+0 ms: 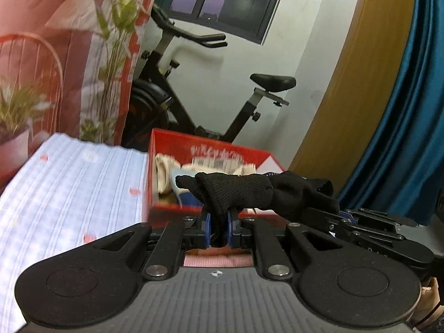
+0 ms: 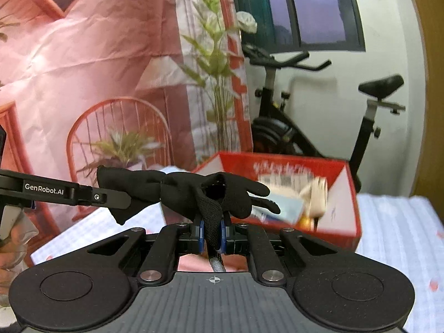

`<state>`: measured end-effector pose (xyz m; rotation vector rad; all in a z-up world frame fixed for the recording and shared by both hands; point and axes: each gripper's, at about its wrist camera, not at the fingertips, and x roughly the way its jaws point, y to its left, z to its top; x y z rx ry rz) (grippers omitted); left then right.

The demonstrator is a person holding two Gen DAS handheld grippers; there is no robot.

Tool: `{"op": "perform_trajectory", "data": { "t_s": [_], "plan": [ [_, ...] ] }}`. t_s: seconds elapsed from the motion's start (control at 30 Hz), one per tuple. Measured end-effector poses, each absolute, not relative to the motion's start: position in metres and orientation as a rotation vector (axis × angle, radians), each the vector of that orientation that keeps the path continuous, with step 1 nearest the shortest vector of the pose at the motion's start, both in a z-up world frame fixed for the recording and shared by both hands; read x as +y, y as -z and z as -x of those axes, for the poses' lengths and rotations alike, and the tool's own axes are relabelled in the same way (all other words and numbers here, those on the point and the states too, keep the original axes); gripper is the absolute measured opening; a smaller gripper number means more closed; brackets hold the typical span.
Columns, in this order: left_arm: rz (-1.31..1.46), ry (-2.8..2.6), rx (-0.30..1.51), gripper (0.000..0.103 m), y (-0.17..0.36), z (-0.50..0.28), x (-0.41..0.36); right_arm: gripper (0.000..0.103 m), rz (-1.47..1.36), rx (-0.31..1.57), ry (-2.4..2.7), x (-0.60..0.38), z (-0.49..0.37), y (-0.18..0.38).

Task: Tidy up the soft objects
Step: 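Lift the black gloves with both grippers into the red box and open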

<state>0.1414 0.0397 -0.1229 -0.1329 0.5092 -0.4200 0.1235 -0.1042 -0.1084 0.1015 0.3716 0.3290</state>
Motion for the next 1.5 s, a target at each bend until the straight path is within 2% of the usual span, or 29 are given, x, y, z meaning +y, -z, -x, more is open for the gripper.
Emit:
{"op": "perform_trajectory", "data": {
  "t_s": [0.4,0.97,1.3,1.33,1.37,1.47,1.5],
  "plan": [
    [0.122,0.443,0.545,0.012,0.110,-0.203,0.011,0.010,-0.089,0.375,-0.258,-0.128,-0.183,0.083],
    [0.116,0.408,0.729,0.013,0.146,-0.256,0.011,0.010,-0.088,0.525,-0.241,-0.139,-0.243,0.122],
    [0.092,0.372,0.744,0.014,0.157,-0.262,0.018,0.013,-0.099,0.583,-0.218,-0.135,-0.251,0.144],
    [0.083,0.370,0.736,0.015,0.156,-0.261,0.018,0.013,-0.096,0.584,-0.213,-0.135,-0.251,0.145],
    [0.074,0.368,0.730,0.021,0.156,-0.260,0.019,0.014,-0.093,0.584,-0.206,-0.136,-0.251,0.146],
    [0.070,0.356,0.707,0.048,0.154,-0.256,0.023,0.020,-0.095,0.582,-0.176,-0.140,-0.251,0.147],
    [0.067,0.351,0.695,0.051,0.153,-0.254,0.025,0.021,-0.097,0.581,-0.165,-0.142,-0.250,0.148]
  ]
}}
